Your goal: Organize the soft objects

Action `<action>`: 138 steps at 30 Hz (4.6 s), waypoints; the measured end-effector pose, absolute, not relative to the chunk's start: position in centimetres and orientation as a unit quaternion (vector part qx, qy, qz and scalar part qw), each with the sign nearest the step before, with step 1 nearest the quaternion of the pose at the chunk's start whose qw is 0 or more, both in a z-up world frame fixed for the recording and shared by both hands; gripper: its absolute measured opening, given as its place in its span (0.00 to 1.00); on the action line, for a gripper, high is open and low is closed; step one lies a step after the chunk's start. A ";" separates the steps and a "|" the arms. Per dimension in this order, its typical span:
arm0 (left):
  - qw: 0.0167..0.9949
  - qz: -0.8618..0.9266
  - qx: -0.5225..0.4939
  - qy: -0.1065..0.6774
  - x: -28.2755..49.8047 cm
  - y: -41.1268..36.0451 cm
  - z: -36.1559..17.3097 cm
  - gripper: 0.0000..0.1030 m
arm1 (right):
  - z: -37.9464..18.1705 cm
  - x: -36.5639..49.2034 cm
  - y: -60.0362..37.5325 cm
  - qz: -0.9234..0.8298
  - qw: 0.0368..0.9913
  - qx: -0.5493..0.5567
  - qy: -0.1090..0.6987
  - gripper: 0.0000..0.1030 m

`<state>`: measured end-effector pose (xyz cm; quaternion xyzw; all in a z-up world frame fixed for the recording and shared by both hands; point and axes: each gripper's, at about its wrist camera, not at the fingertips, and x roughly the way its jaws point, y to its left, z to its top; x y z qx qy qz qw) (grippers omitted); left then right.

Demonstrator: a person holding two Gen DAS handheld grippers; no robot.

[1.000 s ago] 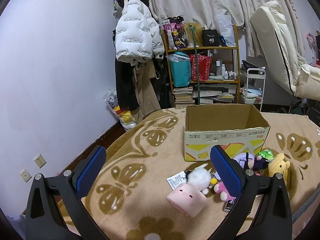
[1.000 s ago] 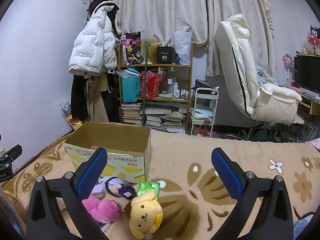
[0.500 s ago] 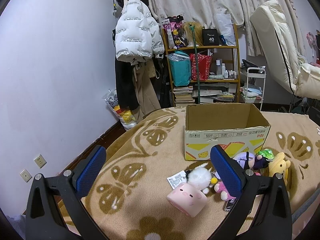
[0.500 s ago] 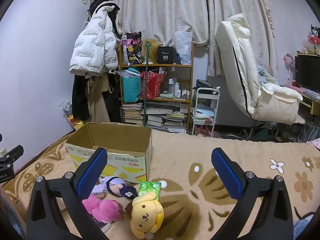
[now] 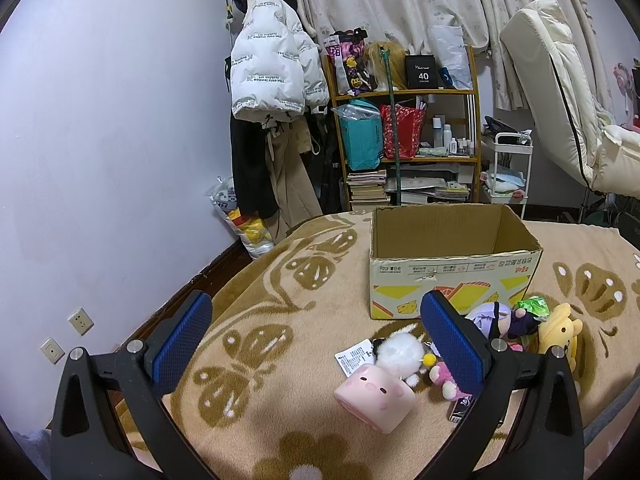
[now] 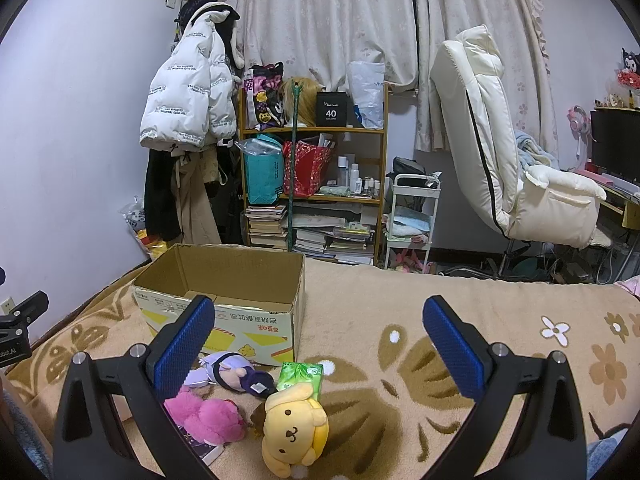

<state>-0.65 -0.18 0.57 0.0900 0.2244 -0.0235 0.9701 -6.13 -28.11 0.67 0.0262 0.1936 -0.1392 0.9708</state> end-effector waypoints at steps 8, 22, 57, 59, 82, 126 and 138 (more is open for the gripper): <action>0.970 -0.024 0.091 0.225 -0.5 -0.2 0.4 1.00 | 0.6 -6.0 -28.1 -0.139 0.971 0.027 0.194 1.00; 0.969 -0.024 0.091 0.227 -0.4 -0.2 0.3 1.00 | 0.4 -6.1 -28.2 -0.139 0.971 0.028 0.194 1.00; 0.969 -0.023 0.092 0.228 -0.4 -0.1 -0.2 1.00 | 0.6 -5.9 -27.8 -0.141 0.971 0.028 0.191 1.00; 0.969 -0.023 0.091 0.228 -0.3 -0.1 -0.3 1.00 | 0.7 -5.9 -27.7 -0.140 0.971 0.029 0.192 1.00; 0.955 -0.048 0.108 0.272 1.7 -1.4 -1.3 1.00 | -0.5 -5.7 -28.9 -0.143 0.965 0.035 0.216 1.00; 0.821 -0.073 0.111 0.555 11.4 -3.0 -12.5 1.00 | -13.0 3.0 -32.9 -0.073 0.822 0.203 0.528 1.00; 0.796 -0.061 0.128 0.589 12.0 -3.0 -14.6 1.00 | -14.5 3.4 -31.9 -0.060 0.804 0.195 0.559 0.94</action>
